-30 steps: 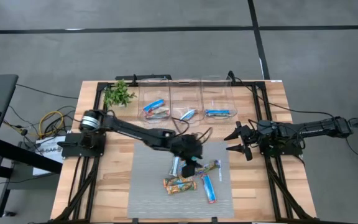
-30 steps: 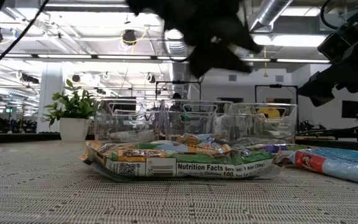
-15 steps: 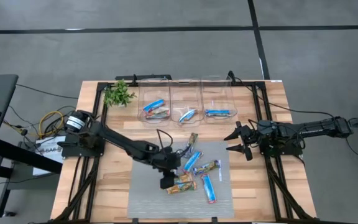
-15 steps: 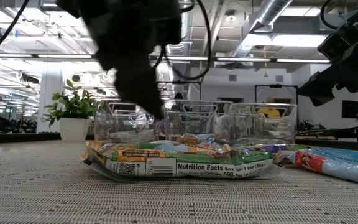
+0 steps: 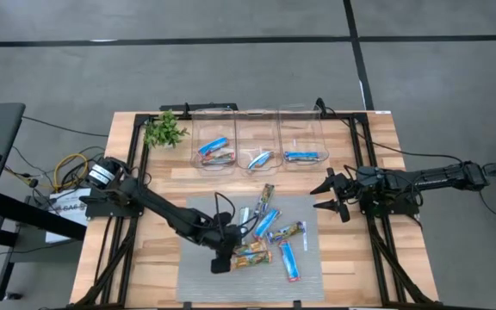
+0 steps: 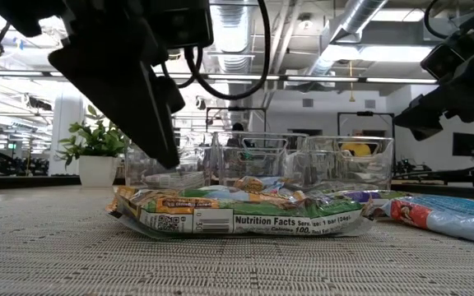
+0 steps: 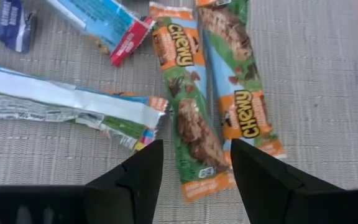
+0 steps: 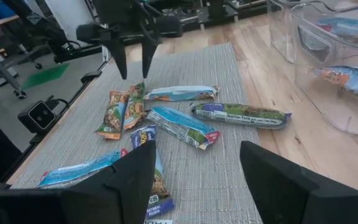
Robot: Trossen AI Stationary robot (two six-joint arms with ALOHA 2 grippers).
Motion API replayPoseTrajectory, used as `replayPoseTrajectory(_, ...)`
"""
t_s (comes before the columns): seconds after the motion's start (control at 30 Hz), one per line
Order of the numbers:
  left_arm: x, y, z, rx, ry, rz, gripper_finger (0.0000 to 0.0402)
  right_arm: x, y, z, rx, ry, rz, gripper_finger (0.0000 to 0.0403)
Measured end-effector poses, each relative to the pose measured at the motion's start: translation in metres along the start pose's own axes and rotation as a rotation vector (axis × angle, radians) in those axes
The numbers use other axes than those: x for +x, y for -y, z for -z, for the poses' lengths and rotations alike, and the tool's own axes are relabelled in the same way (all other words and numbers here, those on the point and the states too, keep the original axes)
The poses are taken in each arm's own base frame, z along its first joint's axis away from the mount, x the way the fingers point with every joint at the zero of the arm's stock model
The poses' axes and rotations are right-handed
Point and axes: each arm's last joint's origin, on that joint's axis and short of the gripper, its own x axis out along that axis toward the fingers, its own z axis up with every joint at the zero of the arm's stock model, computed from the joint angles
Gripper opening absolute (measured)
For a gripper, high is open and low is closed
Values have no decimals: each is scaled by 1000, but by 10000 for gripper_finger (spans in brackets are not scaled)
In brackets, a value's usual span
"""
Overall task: Pick and place Granola Bars by type
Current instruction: Put the yellow granola bar into the middle transparent bin
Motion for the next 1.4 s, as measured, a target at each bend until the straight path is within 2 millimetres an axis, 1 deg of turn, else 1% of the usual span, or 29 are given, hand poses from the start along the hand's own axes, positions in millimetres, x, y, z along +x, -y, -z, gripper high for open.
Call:
replayPoseTrajectory(0.2, 0, -1, 1, 21, -7, -11, 181, 0, 0, 0, 0, 0, 0, 226)
replayPoseTrajectory(0.5, 0, 5, 4, 34, -13, 9, 181, 0, 0, 0, 0, 0, 0, 226)
replayPoseTrajectory(0.7, 26, 6, 6, 34, -21, 15, 181, 0, 0, 0, 0, 1, 0, 226)
replayPoseTrajectory(0.77, 32, 6, 6, 35, -30, 10, 181, 0, 0, 0, 0, 0, 0, 226)
replayPoseTrajectory(0.87, 37, 7, 1, 54, -21, 9, 181, 0, 0, 0, 0, 1, 0, 226)
replayPoseTrajectory(1.07, 36, 6, -1, 70, 2, -45, 180, 0, 0, 0, 0, 0, 0, 226)
replayPoseTrajectory(1.2, 36, 6, 0, 71, -3, -46, 167, 0, 0, 0, 0, 0, 0, 226)
replayPoseTrajectory(1.4, 36, 5, 1, 73, -21, -54, 121, 0, 0, 0, 0, 0, 0, 226)
